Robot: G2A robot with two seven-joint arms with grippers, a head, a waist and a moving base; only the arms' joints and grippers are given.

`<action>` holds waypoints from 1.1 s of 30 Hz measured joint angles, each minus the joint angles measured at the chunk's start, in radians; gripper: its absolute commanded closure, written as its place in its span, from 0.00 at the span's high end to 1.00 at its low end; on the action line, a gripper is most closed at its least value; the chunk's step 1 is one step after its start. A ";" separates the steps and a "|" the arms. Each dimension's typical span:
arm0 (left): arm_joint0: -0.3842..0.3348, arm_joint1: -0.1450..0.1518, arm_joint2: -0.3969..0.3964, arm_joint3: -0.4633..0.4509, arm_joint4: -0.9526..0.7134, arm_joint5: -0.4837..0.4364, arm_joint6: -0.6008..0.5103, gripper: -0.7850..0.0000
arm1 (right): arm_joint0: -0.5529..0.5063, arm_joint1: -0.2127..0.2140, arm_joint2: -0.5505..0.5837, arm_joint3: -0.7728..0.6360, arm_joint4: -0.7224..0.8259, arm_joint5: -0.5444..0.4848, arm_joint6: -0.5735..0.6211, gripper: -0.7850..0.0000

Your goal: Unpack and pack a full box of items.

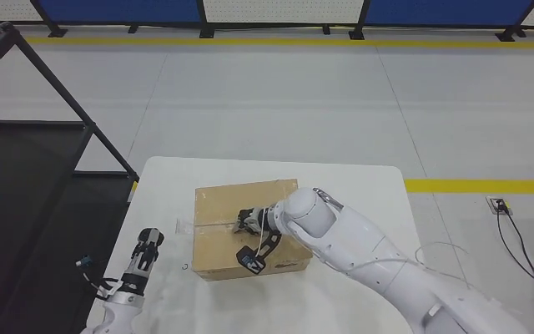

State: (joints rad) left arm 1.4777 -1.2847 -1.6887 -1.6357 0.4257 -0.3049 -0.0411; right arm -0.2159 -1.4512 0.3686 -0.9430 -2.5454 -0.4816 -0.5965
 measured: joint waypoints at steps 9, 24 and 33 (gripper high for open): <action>-0.011 -0.002 0.019 -0.026 0.006 0.003 0.023 0.00 | 0.013 -0.009 0.040 0.039 0.026 0.076 -0.016 0.00; -0.070 -0.008 0.096 -0.093 0.028 0.120 -0.008 0.00 | -0.175 0.159 0.318 -0.216 0.015 0.198 -0.113 0.00; -0.125 -0.008 0.131 0.011 0.059 0.172 -0.062 0.00 | -0.421 0.285 0.609 -0.448 0.019 0.186 -0.203 0.00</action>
State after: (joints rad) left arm 1.3526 -1.2928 -1.5582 -1.6250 0.4842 -0.1324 -0.1034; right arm -0.6368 -1.1666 0.9775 -1.3905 -2.5261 -0.2955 -0.7996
